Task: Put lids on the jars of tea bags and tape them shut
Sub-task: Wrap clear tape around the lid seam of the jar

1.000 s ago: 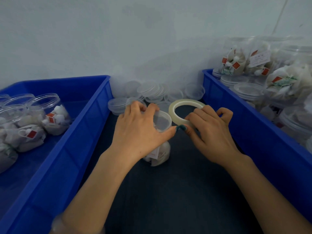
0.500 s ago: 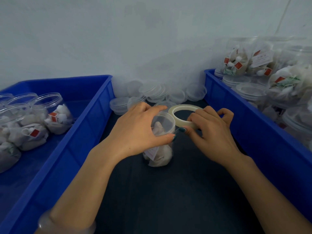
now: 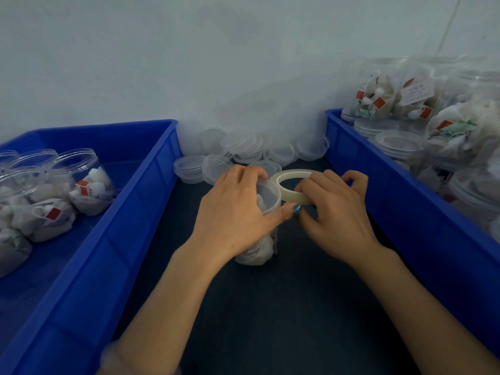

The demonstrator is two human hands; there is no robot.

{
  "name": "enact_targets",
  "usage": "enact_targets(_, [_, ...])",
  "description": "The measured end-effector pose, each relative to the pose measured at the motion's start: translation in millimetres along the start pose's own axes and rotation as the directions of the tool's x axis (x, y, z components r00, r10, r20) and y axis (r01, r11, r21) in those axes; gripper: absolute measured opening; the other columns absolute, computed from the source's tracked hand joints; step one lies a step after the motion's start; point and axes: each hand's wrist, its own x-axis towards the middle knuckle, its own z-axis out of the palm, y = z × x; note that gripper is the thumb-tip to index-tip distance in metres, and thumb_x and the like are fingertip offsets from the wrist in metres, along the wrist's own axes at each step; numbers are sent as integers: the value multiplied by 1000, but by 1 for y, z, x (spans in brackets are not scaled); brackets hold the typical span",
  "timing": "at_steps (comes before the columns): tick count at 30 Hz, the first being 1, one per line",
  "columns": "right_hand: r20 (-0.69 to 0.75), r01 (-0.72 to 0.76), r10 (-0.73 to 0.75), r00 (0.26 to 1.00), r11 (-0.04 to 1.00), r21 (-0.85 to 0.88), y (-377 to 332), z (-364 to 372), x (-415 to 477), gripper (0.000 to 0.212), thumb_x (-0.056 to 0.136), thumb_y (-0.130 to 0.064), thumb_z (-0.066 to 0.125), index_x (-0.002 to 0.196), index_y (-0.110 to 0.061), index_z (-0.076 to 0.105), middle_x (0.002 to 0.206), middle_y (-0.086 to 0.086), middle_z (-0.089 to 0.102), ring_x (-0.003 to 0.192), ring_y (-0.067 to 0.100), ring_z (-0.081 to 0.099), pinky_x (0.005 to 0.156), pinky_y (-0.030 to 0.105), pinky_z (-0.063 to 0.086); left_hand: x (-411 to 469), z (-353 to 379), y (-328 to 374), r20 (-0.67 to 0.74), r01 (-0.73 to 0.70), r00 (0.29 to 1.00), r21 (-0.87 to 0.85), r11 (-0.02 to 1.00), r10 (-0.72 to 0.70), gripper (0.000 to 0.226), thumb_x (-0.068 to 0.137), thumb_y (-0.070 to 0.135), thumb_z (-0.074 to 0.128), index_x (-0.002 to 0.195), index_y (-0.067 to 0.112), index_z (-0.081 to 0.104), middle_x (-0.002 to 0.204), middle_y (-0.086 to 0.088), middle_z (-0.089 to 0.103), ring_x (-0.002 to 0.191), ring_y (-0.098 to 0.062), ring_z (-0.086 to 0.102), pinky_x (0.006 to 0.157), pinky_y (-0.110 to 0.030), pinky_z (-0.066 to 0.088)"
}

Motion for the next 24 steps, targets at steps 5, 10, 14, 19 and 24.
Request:
enact_targets(5, [93, 22, -25, 995, 999, 30, -1, -1, 2, 35, 89, -48, 36, 79, -23, 59, 73, -11, 53, 64, 14, 46, 79, 41, 35, 2, -2, -9, 14, -57, 998, -102, 993, 59, 75, 72, 83, 52, 128, 33, 50, 125, 14, 51, 111, -4, 49, 84, -23, 40])
enact_targets(10, [62, 77, -75, 995, 997, -26, -2, -3, 2, 33, 95, -51, 39, 83, -26, 58, 79, -12, 51, 74, 12, 46, 77, 36, 24, 1, -10, -14, 33, -88, 995, -188, 978, 96, 64, 73, 71, 65, 125, 36, 54, 122, 23, 49, 108, 3, 47, 87, -21, 42])
enact_targets(14, [109, 47, -42, 993, 998, -41, -3, -2, 1, 36, 96, -51, 31, 91, -28, 58, 87, -13, 47, 84, 11, 44, 78, 33, 16, 1, -12, -18, 55, -102, 992, -226, 969, 118, 58, 74, 62, 72, 125, 39, 53, 122, 25, 48, 108, 8, 45, 84, -6, 34])
enact_targets(19, [112, 27, -21, 994, 998, -51, -2, -3, 3, 35, 97, -52, 31, 93, -28, 56, 90, -14, 45, 88, 10, 43, 79, 32, 15, 7, -15, -22, 91, -114, 985, -272, 956, 143, 56, 75, 53, 77, 124, 39, 55, 123, 23, 52, 112, 6, 48, 93, -15, 40])
enact_targets(24, [27, -39, 41, 999, 997, -71, -13, 2, 0, 39, 95, -52, 35, 92, -24, 61, 90, -10, 52, 88, 15, 50, 78, 34, 17, 10, -17, -25, 137, -84, 983, -245, 966, 120, 70, 75, 55, 76, 135, 38, 47, 133, 23, 49, 122, 4, 44, 106, -27, 40])
